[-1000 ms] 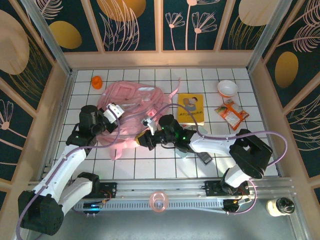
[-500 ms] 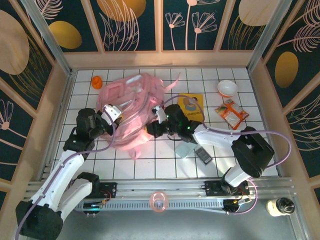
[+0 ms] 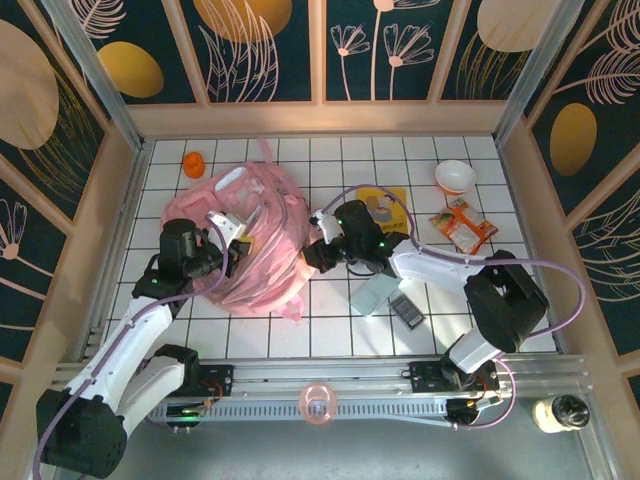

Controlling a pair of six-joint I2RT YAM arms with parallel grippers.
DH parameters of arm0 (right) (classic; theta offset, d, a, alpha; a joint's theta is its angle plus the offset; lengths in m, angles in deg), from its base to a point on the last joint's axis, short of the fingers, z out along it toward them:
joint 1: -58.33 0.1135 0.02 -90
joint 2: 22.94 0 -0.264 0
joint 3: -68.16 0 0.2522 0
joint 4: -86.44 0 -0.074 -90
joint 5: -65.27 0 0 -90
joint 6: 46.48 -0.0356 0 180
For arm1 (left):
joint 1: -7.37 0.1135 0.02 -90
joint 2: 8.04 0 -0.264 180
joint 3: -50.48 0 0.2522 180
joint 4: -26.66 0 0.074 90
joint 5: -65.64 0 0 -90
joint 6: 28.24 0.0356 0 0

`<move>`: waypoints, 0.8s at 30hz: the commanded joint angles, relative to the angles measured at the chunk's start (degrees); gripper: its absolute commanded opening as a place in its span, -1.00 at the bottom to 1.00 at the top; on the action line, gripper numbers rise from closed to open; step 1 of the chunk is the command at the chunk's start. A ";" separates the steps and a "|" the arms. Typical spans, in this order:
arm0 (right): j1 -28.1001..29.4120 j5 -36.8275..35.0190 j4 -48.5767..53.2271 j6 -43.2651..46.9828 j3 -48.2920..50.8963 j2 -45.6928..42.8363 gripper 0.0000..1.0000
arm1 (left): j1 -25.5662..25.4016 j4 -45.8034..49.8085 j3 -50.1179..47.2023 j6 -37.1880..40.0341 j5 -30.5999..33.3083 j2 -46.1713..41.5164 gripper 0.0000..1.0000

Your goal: Pack the student bag

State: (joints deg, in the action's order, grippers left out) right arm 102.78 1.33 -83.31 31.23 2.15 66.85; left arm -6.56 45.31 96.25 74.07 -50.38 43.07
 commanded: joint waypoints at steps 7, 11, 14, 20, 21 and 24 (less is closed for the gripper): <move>-1.20 2.31 -3.36 -0.50 0.58 0.83 -0.94 | -0.33 -5.31 1.03 -3.00 2.98 2.64 -0.28; -1.20 1.20 -3.18 -0.57 0.89 -0.38 -0.93 | -0.31 -5.98 0.58 0.16 1.16 3.29 0.23; -1.20 0.00 -2.51 -0.04 1.05 -1.35 -0.94 | -0.31 -4.35 2.05 2.93 0.97 6.32 0.39; -1.54 -0.33 -0.14 0.65 -0.80 -0.04 -0.94 | -0.33 -3.34 4.28 4.64 -0.80 10.87 0.48; -1.78 -0.24 0.57 0.56 -1.28 0.03 -0.94 | -0.35 -3.75 4.29 4.66 -1.88 11.29 0.48; -2.12 0.47 0.85 0.46 -2.05 0.11 -0.93 | -0.38 -5.62 3.61 4.43 -3.78 12.61 0.48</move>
State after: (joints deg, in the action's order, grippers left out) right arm 101.38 1.23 -82.04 31.20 2.69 67.86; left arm -6.89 41.68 98.76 77.22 -50.69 54.67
